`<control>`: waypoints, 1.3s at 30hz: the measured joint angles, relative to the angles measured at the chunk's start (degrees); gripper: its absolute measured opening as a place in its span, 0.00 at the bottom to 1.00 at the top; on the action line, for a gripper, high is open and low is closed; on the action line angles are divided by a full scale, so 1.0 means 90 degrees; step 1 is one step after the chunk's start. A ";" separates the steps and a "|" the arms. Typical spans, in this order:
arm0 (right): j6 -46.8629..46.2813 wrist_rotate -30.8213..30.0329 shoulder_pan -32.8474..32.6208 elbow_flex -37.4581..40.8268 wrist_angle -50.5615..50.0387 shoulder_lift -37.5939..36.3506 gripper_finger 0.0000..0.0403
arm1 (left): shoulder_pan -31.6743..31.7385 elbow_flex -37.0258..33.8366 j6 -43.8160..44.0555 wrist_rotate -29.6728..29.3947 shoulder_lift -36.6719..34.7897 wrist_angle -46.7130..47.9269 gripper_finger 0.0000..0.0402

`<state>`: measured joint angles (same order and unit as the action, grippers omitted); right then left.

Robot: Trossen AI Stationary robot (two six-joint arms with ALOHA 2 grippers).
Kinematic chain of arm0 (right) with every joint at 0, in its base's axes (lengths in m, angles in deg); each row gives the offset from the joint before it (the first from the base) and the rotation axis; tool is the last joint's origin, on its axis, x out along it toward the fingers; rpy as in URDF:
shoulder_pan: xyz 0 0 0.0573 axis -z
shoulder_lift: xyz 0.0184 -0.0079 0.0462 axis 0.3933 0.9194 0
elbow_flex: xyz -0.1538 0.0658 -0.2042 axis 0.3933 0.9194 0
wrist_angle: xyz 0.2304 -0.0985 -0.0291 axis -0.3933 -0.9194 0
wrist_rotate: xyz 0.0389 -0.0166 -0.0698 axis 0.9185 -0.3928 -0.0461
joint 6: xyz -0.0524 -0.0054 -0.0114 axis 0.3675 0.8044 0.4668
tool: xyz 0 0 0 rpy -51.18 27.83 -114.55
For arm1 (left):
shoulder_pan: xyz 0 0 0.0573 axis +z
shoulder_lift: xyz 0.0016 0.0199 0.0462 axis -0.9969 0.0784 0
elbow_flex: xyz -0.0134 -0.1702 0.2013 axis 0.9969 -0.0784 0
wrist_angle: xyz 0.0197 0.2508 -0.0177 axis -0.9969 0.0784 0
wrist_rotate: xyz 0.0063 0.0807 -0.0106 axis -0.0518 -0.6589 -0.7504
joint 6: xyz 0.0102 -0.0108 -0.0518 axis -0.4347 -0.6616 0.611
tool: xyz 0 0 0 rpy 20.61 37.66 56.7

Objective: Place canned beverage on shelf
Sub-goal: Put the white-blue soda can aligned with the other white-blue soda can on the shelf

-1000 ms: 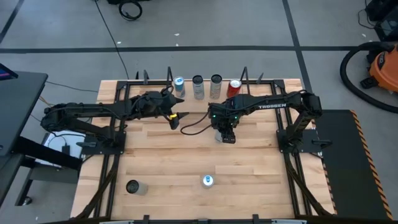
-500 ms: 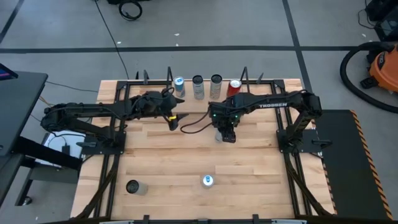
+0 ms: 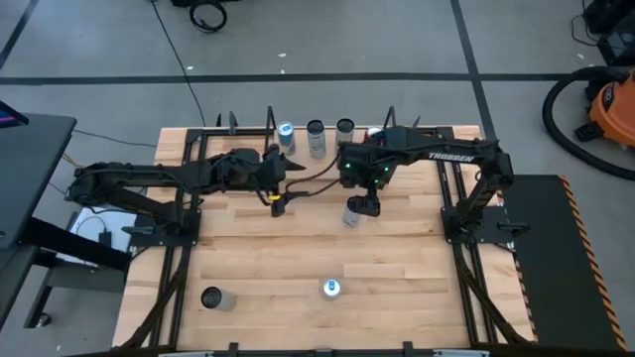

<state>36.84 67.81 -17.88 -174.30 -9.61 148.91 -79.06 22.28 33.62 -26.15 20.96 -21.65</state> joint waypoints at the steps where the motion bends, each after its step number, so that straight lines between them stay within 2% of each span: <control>1: -0.0002 0.0000 0.0000 -0.0117 -0.0029 0.0000 0.80 | -0.0014 0.0125 0.0069 0.0007 0.0066 -0.0007 0.79; 5: 0.0022 0.0001 0.0000 -0.0448 -0.0239 0.0000 0.80 | -0.0037 0.0681 0.0210 0.0000 0.0407 0.0197 0.79; 10: 0.0215 -0.0007 0.0024 -0.0807 -0.0945 0.0002 0.80 | -0.0037 0.1675 0.0240 0.0001 0.1159 0.1032 0.79; 16: 0.0117 -0.0108 0.0023 -0.1159 -0.0885 -0.0167 0.80 | -0.0034 0.2837 0.0422 0.0208 0.2197 0.1849 0.79; 21: 0.0071 -0.0429 0.0024 -0.1256 -0.0900 -0.0304 0.80 | -0.0032 0.3416 0.0417 0.0352 0.2897 0.1914 0.79; 29: 0.0160 -0.0515 0.0036 -0.1258 -0.0912 -0.0427 0.80 | -0.0037 0.3784 0.0417 0.0576 0.3673 0.1749 0.79; 39: 0.0185 -0.0527 0.0053 -0.1246 -0.0914 -0.0427 0.80 | -0.0041 0.3773 0.0429 0.1082 0.4038 0.1703 0.79</control>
<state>38.50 63.07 -17.40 -185.51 -17.84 145.06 -79.43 56.24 37.48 -16.41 57.30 -6.33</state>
